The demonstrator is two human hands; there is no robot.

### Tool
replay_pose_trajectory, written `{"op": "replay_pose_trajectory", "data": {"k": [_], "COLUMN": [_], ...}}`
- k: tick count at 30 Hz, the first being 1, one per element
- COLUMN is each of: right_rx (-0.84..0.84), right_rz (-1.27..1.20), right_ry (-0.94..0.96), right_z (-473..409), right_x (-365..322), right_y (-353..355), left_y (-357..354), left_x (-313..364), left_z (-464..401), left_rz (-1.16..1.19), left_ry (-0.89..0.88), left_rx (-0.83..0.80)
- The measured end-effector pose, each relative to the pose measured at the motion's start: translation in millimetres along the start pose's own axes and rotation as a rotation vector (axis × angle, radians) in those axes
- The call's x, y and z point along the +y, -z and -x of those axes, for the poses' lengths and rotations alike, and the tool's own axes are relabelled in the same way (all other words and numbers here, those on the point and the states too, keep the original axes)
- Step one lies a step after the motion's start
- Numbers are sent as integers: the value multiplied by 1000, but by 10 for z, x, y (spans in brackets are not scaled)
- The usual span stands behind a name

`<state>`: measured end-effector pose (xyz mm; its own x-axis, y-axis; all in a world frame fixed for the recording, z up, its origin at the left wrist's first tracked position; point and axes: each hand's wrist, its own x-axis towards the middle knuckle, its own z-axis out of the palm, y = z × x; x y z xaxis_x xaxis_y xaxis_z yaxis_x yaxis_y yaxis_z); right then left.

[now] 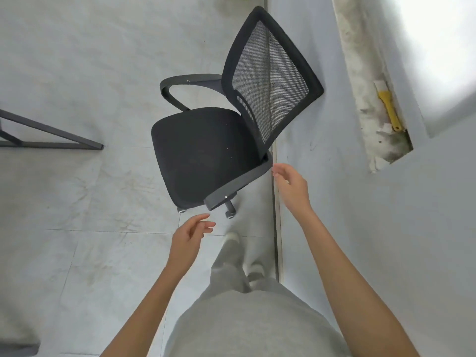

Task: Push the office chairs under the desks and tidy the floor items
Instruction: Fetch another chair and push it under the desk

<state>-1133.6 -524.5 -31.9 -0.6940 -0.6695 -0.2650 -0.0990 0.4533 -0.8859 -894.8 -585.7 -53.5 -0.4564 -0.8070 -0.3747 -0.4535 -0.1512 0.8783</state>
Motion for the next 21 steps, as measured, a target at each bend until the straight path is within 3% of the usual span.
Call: {"op": "replay_pose_trajectory", "data": {"k": [4, 7, 13, 16, 21], "right_rx": [145, 299, 366, 439, 399], "right_rz": [-2, -99, -542, -666, -779], "right_ry": [-39, -193, -429, -449, -450], "right_z": [-718, -1269, -2162, -2381, -2384], "right_x": [-263, -409, -552, -442, -468], "right_y": [23, 90, 287, 323, 377], "left_y": [-53, -104, -310, -378, -432], "left_x": [499, 863, 1307, 1323, 1296], "left_z": [-948, -1528, -2135, -2253, -2367], "left_rz": [-98, -146, -114, -118, -135], "left_ry": [-116, -175, -200, -189, -142], "left_rx": [-67, -91, -204, -247, -253]}}
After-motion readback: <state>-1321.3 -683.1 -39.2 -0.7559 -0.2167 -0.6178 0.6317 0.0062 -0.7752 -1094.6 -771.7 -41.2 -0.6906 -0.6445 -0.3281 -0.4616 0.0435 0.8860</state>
